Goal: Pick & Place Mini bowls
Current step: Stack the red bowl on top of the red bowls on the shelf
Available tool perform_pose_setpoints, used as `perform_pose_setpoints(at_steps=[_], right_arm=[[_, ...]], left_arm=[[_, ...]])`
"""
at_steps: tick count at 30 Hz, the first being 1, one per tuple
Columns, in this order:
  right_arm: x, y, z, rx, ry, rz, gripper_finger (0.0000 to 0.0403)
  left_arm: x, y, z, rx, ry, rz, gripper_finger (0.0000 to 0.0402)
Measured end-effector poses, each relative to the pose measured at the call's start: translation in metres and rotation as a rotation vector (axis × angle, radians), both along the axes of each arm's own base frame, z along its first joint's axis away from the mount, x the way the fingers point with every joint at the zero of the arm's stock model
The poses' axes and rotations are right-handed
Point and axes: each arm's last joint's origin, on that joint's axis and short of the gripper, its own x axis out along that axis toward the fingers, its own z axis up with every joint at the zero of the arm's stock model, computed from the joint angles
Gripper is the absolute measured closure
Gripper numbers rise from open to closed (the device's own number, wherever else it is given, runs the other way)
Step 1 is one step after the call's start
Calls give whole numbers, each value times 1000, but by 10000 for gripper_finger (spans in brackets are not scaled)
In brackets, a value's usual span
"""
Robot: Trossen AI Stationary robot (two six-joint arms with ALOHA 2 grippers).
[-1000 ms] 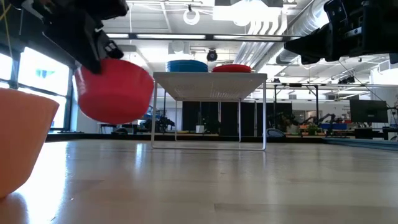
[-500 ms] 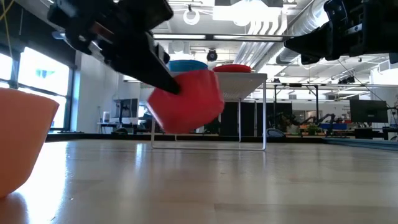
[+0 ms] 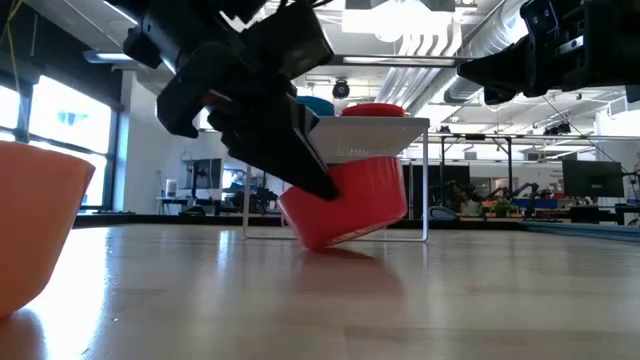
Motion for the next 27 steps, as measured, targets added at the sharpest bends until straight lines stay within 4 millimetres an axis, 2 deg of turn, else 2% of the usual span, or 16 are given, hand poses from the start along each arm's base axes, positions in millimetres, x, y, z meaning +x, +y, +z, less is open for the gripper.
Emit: perform_pose_setpoints(at_steps=[6,9,11,15,21,25,27], right_arm=[[0,0,-1,2,8,1,402],[0,0,-1,2,7,2,401],[0,0,-1,-1,7,2,402],[0,0,-1,-2,7,2,402],[0,0,-1,-6,8,-17,402],[0,-1,-1,-6,10,-18,403],[0,-1,-1,-6,11,-23,403]], left_arm=[[6,0,6,30,23,-35,342],[8,0,10,47,67,-46,331],[7,0,15,79,83,-73,341],[5,4,27,70,77,-99,393],[-3,4,39,69,69,-59,400],[-22,5,40,20,-1,-43,400],[-33,9,35,-26,-51,-14,401]])
